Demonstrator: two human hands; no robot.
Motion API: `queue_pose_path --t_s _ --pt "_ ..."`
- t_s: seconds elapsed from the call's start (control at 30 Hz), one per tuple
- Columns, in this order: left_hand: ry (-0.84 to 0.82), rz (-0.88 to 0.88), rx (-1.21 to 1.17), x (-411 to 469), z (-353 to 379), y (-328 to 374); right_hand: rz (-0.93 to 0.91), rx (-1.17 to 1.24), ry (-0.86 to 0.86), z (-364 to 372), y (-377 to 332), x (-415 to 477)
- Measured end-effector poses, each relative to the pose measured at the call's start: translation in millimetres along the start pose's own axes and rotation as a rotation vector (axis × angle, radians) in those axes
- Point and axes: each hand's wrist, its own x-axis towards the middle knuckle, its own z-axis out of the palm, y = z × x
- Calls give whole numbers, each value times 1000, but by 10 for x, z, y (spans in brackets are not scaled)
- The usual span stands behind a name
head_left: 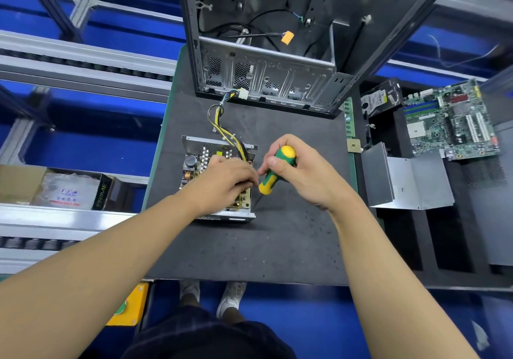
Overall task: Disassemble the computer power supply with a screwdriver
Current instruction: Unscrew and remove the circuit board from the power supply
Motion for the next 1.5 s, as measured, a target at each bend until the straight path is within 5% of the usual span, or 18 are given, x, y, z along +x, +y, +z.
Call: queue_pose_path --t_s 1.5 --pt "-6 61 71 1 -17 -5 -48 -60 21 155 -19 -24"
